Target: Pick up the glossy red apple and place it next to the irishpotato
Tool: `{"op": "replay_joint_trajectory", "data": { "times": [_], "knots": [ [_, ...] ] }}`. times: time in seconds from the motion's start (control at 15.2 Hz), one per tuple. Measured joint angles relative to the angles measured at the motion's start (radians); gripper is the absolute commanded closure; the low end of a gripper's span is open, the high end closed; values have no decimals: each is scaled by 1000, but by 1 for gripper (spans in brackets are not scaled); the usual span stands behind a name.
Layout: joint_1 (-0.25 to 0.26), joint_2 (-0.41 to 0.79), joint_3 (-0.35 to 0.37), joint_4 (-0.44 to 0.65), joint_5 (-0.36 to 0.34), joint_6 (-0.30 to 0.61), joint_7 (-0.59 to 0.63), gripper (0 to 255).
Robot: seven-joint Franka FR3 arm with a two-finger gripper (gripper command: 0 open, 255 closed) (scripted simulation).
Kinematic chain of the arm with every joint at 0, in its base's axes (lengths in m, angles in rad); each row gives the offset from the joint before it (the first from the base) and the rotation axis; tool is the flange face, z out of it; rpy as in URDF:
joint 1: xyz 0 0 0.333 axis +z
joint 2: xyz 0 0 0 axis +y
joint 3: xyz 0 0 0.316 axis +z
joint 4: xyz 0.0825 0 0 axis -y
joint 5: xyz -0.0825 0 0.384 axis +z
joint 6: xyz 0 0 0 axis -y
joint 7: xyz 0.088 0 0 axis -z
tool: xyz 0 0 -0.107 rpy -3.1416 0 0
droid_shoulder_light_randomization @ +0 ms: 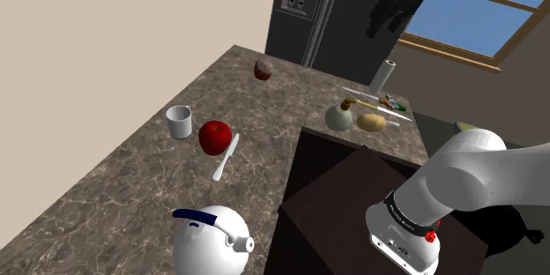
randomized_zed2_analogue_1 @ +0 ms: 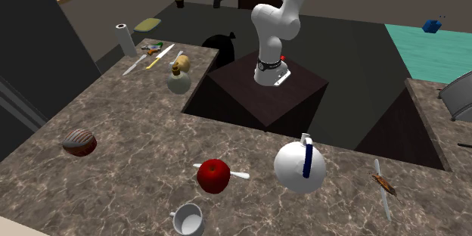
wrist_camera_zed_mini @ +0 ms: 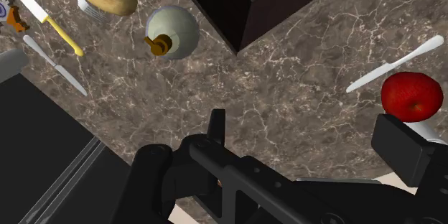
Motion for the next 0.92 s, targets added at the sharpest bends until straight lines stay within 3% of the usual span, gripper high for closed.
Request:
{"op": "replay_joint_trajectory", "data": {
  "times": [0.4, 0.92],
  "knots": [
    [0, 67, 59, -41, 54, 66, 117, 0],
    [-3, 261, 164, -61, 148, 214, 335, 0]
  ]
}}
